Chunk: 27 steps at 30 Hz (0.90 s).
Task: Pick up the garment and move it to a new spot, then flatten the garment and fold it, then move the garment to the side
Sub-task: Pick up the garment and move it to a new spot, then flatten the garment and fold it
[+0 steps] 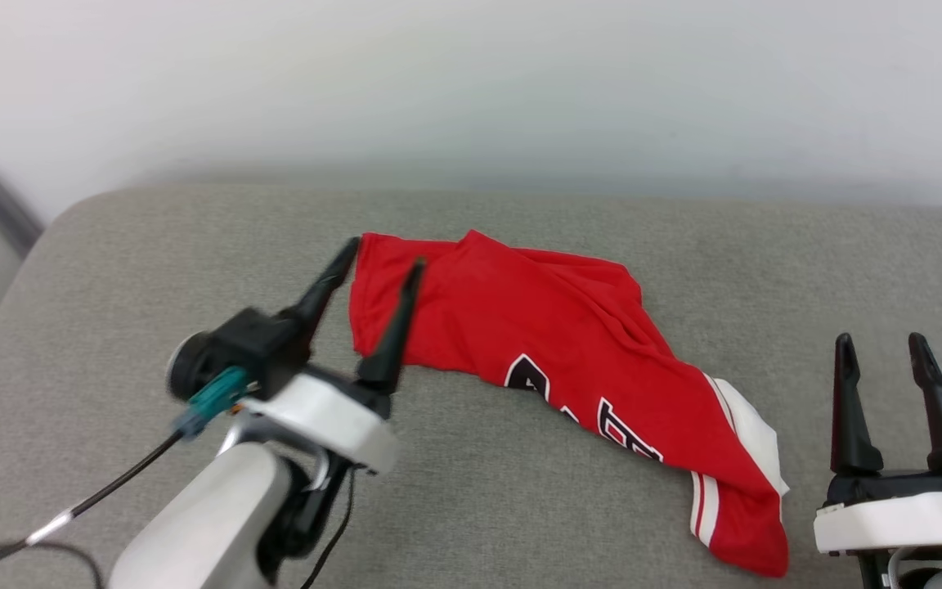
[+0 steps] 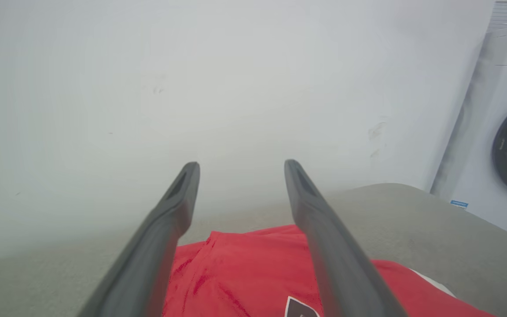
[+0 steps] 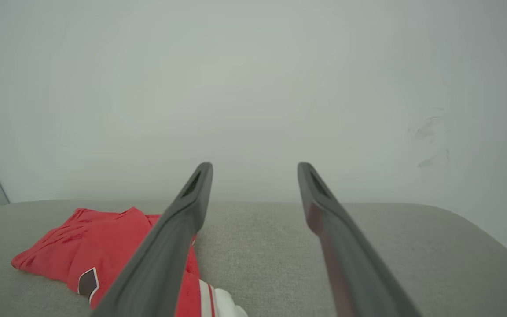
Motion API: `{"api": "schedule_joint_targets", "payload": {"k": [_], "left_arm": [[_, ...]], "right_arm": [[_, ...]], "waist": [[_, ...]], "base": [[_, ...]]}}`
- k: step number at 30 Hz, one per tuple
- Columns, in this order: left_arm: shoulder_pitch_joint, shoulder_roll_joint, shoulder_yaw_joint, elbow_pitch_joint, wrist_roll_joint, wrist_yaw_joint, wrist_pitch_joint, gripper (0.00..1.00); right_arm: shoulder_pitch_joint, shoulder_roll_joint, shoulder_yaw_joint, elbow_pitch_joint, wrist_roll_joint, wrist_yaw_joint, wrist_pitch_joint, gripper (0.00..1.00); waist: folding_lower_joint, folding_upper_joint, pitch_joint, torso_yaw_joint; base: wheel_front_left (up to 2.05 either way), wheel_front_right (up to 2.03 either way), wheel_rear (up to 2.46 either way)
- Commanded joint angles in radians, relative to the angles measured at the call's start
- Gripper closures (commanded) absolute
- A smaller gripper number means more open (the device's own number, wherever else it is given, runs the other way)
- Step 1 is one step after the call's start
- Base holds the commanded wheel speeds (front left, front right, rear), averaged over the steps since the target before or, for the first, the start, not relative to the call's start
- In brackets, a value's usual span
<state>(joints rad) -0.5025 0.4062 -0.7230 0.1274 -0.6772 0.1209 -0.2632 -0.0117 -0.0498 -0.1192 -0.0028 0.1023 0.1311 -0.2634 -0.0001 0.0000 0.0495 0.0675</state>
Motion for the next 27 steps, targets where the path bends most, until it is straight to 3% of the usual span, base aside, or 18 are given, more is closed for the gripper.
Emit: {"api": "schedule_joint_targets", "payload": {"k": [1, 5, 12, 20, 27], "left_arm": [[0.060, 0.008, 0.055, -0.026, 0.016, 0.012, -0.002, 0.00], [0.208, -0.009, 0.214, -0.090, 0.027, 0.011, -0.002, 0.00], [0.428, -0.088, 0.348, -0.115, 0.128, -0.022, -0.002, 0.00], [0.526, -0.155, 0.407, -0.081, 0.211, -0.098, -0.002, 0.00], [0.476, -0.136, 0.383, -0.020, 0.231, -0.157, 0.009, 0.00]], "right_arm": [[0.016, -0.001, 0.004, -0.005, -0.001, -0.001, -0.002, 0.00], [0.030, -0.001, 0.015, -0.009, 0.003, -0.001, -0.002, 0.00], [0.045, -0.001, 0.047, -0.017, 0.008, -0.001, -0.002, 0.00], [0.057, -0.001, 0.066, -0.027, 0.031, -0.001, -0.002, 0.00], [0.057, -0.001, 0.086, -0.029, 0.013, -0.001, -0.002, 0.00]], "waist": [[0.0001, 0.0000, -0.024, 0.028], [0.0001, 0.0000, -0.039, 0.048], [0.0001, 0.0000, -0.045, 0.066], [0.0001, 0.0000, -0.047, 0.065], [0.0001, 0.0000, -0.035, 0.046]], "base": [[0.00, 0.00, 0.00], [0.00, 0.00, 0.00], [0.00, 0.00, 0.00], [0.00, 0.00, 0.00], [0.00, 0.00, 0.00]]}}
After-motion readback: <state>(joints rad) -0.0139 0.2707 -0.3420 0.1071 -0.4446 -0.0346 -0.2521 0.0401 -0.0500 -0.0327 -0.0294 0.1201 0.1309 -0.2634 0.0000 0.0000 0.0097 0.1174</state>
